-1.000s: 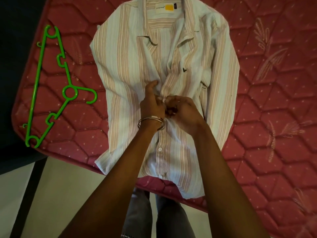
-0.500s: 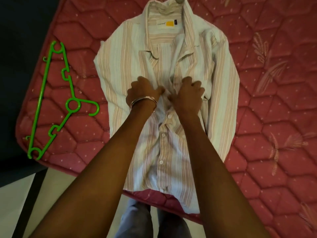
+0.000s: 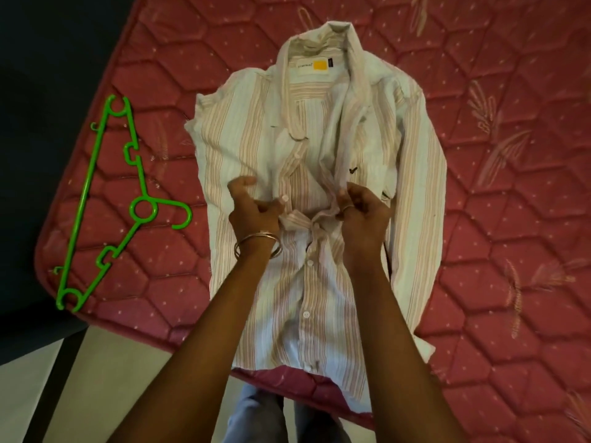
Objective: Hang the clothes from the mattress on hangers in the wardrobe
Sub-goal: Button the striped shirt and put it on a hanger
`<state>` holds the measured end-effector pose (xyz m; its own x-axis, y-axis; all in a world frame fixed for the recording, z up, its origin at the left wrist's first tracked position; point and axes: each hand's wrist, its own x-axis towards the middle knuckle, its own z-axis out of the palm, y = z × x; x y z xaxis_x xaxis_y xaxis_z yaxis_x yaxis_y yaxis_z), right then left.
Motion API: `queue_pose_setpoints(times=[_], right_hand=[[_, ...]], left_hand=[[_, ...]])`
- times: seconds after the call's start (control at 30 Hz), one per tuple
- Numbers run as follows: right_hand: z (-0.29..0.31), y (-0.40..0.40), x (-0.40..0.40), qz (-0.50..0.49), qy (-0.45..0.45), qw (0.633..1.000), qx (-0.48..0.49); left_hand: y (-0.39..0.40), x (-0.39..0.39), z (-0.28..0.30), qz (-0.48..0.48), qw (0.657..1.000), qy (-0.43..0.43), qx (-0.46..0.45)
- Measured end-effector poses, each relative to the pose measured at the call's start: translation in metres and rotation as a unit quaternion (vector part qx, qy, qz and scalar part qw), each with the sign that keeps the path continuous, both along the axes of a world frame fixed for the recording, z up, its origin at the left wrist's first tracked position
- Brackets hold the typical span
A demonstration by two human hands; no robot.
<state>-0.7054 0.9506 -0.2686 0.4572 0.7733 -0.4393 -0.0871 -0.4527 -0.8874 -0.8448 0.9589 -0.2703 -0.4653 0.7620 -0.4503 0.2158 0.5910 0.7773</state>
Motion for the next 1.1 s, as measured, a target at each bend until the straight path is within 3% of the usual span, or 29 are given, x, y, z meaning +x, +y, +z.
queue_pose_setpoints(times=[0.13, 0.27, 0.43, 0.53, 0.67, 0.9, 1.1], right_hand=[[0.007, 0.006, 0.004, -0.026, 0.115, 0.993, -0.007], [0.012, 0.007, 0.008, 0.001, 0.198, 0.980, -0.028], [0.015, 0.010, 0.009, 0.012, 0.197, 0.980, -0.031], [0.017, 0.014, 0.006, 0.049, 0.143, 0.988, -0.017], [0.017, 0.021, 0.003, 0.134, -0.006, 0.991, 0.001], [0.019, 0.024, 0.000, 0.242, -0.285, 0.924, 0.084], [0.017, 0.027, 0.002, 0.255, -0.333, 0.901, 0.114]], left_hand=[[0.001, 0.006, -0.002, -0.117, 0.983, 0.123, 0.069], [0.009, 0.004, -0.009, -0.137, 0.979, 0.154, 0.006], [0.016, 0.006, -0.004, -0.133, 0.964, 0.225, -0.054], [0.022, 0.014, 0.012, -0.139, 0.963, 0.231, 0.001], [0.031, 0.027, 0.025, -0.170, 0.975, 0.128, 0.057], [0.037, 0.034, 0.029, -0.186, 0.974, 0.112, 0.066], [0.042, 0.034, 0.024, -0.234, 0.963, 0.118, 0.061]])
